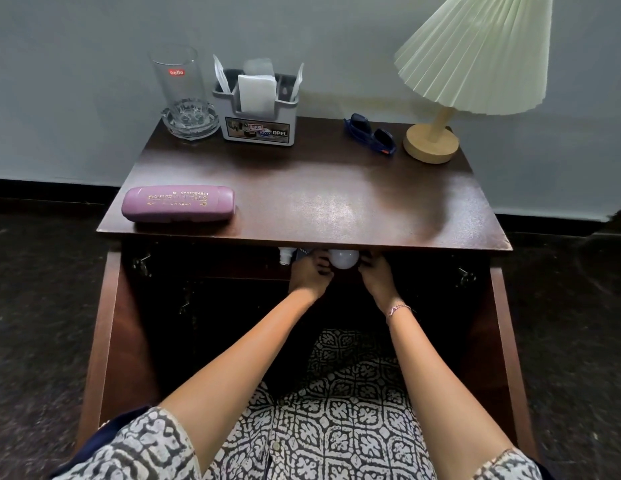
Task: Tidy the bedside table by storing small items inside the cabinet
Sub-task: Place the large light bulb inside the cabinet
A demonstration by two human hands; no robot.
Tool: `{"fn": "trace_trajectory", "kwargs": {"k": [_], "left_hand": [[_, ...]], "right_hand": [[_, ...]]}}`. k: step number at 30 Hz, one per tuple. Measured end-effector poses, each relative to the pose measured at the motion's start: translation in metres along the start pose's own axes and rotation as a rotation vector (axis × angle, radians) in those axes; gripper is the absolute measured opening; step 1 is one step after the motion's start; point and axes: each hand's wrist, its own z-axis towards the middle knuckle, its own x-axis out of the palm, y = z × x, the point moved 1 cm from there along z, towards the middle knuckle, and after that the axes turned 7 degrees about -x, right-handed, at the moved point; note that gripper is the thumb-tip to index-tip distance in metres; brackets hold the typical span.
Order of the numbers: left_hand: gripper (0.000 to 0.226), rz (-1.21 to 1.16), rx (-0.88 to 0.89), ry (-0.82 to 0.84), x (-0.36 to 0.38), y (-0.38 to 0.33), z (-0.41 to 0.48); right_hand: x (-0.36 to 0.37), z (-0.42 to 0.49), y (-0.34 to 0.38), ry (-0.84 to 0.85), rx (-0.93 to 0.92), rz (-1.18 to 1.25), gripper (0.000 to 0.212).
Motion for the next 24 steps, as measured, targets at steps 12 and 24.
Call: {"fn": "trace_trajectory", "kwargs": {"k": [12, 24], "left_hand": [[0.027, 0.045, 0.054, -0.098, -0.044, -0.001, -0.020], [0.018, 0.140, 0.213, -0.281, -0.100, -0.012, -0.080]], "right_hand": [[0.002, -0.069, 0.034, -0.106, -0.255, 0.010, 0.049], [0.036, -0.112, 0.086, 0.069, -0.464, -0.001, 0.045]]}}
